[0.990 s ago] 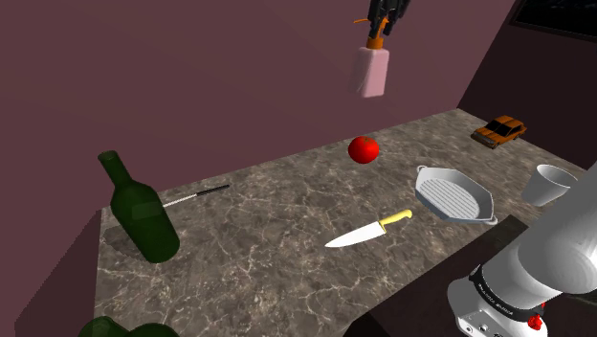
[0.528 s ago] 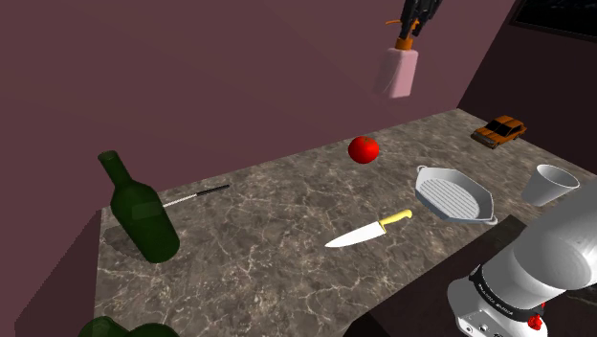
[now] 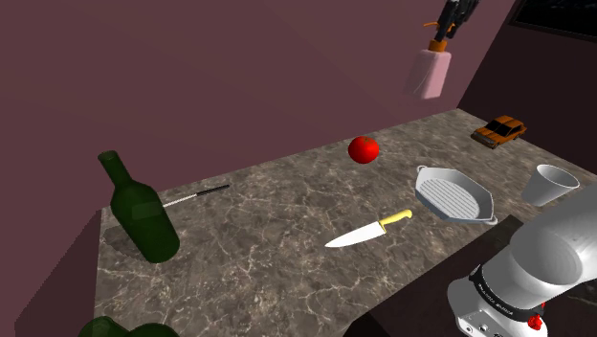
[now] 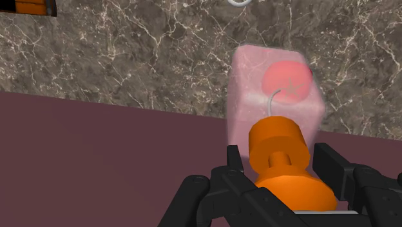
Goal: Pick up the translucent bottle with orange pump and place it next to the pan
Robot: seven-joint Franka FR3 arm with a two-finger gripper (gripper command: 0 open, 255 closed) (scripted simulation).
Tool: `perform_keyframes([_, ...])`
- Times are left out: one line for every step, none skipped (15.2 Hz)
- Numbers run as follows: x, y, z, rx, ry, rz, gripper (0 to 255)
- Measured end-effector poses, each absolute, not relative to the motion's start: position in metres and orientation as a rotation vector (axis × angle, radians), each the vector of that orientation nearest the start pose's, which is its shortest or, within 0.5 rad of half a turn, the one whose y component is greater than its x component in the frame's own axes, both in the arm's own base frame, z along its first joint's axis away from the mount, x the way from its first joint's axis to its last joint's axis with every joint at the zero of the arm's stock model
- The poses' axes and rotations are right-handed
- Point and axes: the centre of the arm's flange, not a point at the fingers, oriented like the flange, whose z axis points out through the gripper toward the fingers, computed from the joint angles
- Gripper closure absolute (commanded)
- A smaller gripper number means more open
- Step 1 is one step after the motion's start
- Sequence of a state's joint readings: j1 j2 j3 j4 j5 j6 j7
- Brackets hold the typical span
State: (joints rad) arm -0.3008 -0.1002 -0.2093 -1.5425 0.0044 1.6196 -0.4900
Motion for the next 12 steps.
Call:
perform_keyframes([0.447, -0.276, 0.695, -3.192, 0.033, -0.266, 255])
perform_keyframes([0.443, -0.28, 0.693, -3.192, 0.034, -0.266, 255])
perform_keyframes([0.44, -0.284, 0.69, -3.192, 0.032, -0.266, 255])
perform_keyframes([0.441, -0.285, 0.685, -3.192, 0.032, -0.266, 255])
perform_keyframes([0.441, -0.286, 0.68, -3.192, 0.031, -0.265, 255])
perform_keyframes([0.44, -0.286, 0.675, -3.192, 0.031, -0.265, 255])
perform_keyframes([0.44, -0.285, 0.669, -3.192, 0.031, -0.265, 255])
perform_keyframes([0.439, -0.285, 0.664, -3.192, 0.031, -0.265, 255])
perform_keyframes([0.439, -0.286, 0.659, -3.192, 0.031, -0.265, 255])
perform_keyframes([0.439, -0.286, 0.653, -3.192, 0.031, -0.265, 255])
perform_keyframes([0.439, -0.286, 0.648, -3.192, 0.03, -0.265, 255])
perform_keyframes([0.439, -0.286, 0.642, -3.192, 0.031, -0.265, 255])
